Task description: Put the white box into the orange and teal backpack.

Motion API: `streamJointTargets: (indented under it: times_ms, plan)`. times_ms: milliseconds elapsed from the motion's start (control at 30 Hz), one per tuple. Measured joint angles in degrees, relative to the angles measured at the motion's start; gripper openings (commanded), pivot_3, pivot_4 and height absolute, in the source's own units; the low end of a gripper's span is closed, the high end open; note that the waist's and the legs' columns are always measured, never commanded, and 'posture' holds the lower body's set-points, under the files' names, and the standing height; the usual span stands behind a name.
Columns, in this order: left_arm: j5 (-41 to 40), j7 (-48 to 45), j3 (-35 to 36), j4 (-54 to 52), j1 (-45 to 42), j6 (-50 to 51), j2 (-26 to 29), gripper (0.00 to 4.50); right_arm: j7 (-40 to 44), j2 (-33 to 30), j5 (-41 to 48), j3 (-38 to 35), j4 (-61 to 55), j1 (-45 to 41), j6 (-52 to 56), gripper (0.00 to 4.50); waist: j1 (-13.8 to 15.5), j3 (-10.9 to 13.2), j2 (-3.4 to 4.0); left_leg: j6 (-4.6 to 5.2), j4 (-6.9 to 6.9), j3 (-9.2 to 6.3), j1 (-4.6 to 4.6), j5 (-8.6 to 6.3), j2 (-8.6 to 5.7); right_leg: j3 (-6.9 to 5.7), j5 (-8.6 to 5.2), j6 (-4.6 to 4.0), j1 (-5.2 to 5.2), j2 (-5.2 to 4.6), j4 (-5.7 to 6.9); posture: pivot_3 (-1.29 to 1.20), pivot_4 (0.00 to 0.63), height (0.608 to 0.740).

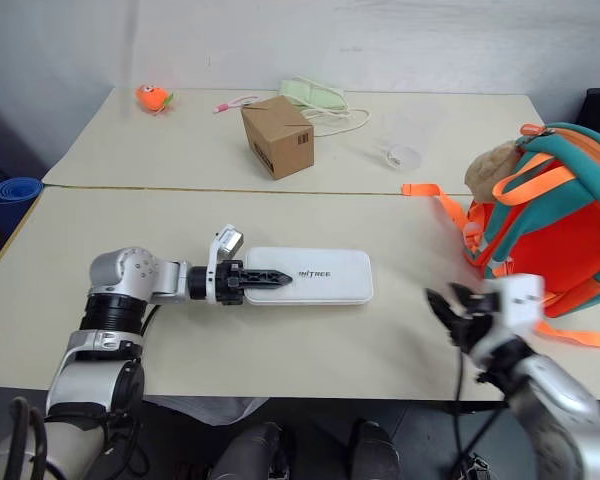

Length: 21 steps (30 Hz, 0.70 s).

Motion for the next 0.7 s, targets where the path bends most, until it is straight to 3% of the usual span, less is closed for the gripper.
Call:
streamJointTargets:
  times_ms: [133,333,500,600,700]
  plan:
    - [-2.9,0.39,3.79,-3.99,1.07,2.4,0.3,1.25,-4.0,-1.47,5.43,-5.48,-0.64,-1.4,1.92,4.49,-0.47,0.0,0.0,-0.05,0.0,0.03,0.08,-0.03,0.06,0.15,0.0,-0.01,-0.01,0.0,0.06,0.0,0.15,0.74]
    - [-6.97,1.53,9.86,-8.51,1.71,3.95,0.46,1.25,-9.5,-5.02,3.89,-1.69,6.88,-15.11,1.93,4.5,-0.78,0.0,0.0,0.1,-0.03,0.03,0.05,0.1,0.11,0.24,-0.1,-0.19,-0.13,0.04,0.18,0.0,0.15,0.74]
    - [-8.9,1.96,12.25,-10.43,0.99,2.0,1.4,1.25,-8.83,-5.02,-1.63,7.67,20.91,-26.66,-1.66,4.5,-0.97,0.03,-0.04,0.18,-0.02,0.09,0.0,0.16,0.1,0.11,-0.12,-0.23,-0.18,0.08,0.19,0.0,0.15,0.74]
    - [-9.21,2.37,12.31,-12.05,0.9,-0.79,1.96,1.25,-7.5,-4.99,-5.32,10.36,29.04,-30.9,-6.15,3.95,-0.85,0.04,-0.05,0.2,-0.02,0.14,-0.04,0.17,0.09,0.07,-0.12,-0.22,-0.19,0.1,0.14,0.0,0.15,0.74]
    - [-9.22,3.24,12.28,-14.47,1.21,-5.05,2.25,1.25,-5.15,-5.4,-7.66,10.5,33.85,-32.72,-10.6,2.9,-0.77,0.04,-0.05,0.22,-0.03,0.15,-0.06,0.18,0.08,0.02,-0.12,-0.21,-0.18,0.09,0.09,0.0,0.15,0.74]
